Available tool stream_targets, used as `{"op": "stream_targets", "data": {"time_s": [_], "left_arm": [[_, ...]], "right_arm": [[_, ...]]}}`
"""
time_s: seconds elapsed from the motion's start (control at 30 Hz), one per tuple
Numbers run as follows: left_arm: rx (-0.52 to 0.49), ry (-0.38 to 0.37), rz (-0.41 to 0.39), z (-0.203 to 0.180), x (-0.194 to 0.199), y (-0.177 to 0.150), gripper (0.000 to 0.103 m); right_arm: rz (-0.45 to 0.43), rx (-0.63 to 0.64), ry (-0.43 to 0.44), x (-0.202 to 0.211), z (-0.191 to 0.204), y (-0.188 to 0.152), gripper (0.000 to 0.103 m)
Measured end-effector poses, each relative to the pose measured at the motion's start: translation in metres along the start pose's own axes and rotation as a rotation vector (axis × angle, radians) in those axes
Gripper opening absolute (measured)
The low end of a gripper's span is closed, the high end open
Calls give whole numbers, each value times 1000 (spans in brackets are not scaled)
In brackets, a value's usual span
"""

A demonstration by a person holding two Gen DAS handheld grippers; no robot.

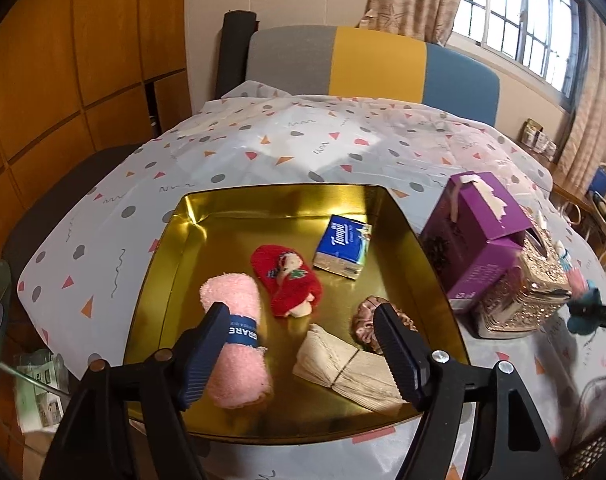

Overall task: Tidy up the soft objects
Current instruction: 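Carry the blue plush bunny into the gold tray and open the right tool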

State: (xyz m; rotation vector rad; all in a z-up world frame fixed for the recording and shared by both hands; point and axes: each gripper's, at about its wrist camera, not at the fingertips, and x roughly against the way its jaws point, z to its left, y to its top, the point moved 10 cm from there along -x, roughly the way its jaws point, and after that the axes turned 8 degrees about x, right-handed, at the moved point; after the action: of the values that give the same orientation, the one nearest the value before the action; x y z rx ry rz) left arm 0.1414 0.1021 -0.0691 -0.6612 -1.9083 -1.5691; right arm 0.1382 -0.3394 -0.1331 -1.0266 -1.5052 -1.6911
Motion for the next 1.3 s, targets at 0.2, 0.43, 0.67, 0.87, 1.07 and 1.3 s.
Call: {"op": "stream_targets", "data": {"time_s": [0.2,0.43,0.67,0.87,1.07,1.3], "left_arm": [[-17,-20,-1,-6,3,-3,75],[-11,-27,-5,-5,5,-5,76],[3,-31,4,0,4,-8,76],[19,-26,17,8,0,-12,76],[65,-1,11,32,1,-9,76],[149,49,11,73,-1,-8,76]], "right_arm": [[-41,-110,56,13,-13,12,57],[-131,-50,55,41,12,67,57],[-269,90,113,84,82,130,57],[-338,268,254,117,178,145,57],[-276,463,418,121,280,108,57],[-104,616,500,76,371,47,57]]}}
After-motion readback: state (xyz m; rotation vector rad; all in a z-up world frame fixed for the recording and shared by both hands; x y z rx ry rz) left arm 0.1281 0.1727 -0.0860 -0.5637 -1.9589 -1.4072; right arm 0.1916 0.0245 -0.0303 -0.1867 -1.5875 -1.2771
